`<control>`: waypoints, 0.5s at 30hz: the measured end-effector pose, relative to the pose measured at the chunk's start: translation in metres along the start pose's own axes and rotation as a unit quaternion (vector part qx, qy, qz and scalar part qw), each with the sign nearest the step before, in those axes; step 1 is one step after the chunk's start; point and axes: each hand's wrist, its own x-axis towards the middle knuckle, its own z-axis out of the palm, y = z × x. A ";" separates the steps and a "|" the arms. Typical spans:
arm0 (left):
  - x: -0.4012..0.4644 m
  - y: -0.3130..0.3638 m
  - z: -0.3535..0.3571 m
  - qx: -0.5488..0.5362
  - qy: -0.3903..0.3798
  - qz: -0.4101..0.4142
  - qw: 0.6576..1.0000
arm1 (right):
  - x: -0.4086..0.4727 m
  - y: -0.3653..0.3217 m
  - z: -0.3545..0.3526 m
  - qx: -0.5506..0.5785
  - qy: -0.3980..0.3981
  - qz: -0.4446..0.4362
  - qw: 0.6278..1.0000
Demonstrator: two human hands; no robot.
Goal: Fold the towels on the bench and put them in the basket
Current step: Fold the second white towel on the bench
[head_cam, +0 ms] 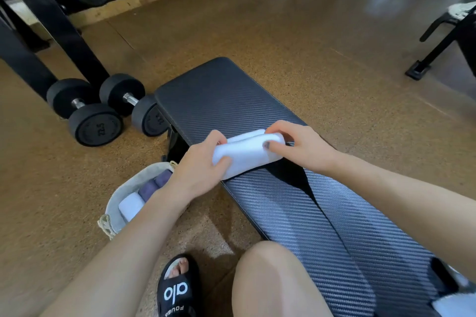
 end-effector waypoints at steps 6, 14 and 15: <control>0.014 -0.006 0.008 -0.120 0.051 -0.188 0.973 | 0.027 -0.009 0.022 -0.006 0.032 0.121 0.992; 0.017 -0.019 0.009 -0.217 0.047 -0.320 0.921 | 0.039 -0.027 0.029 0.006 -0.006 0.218 0.976; 0.016 -0.019 0.008 -0.282 0.052 -0.347 0.893 | 0.038 -0.029 0.029 0.009 -0.014 0.224 0.975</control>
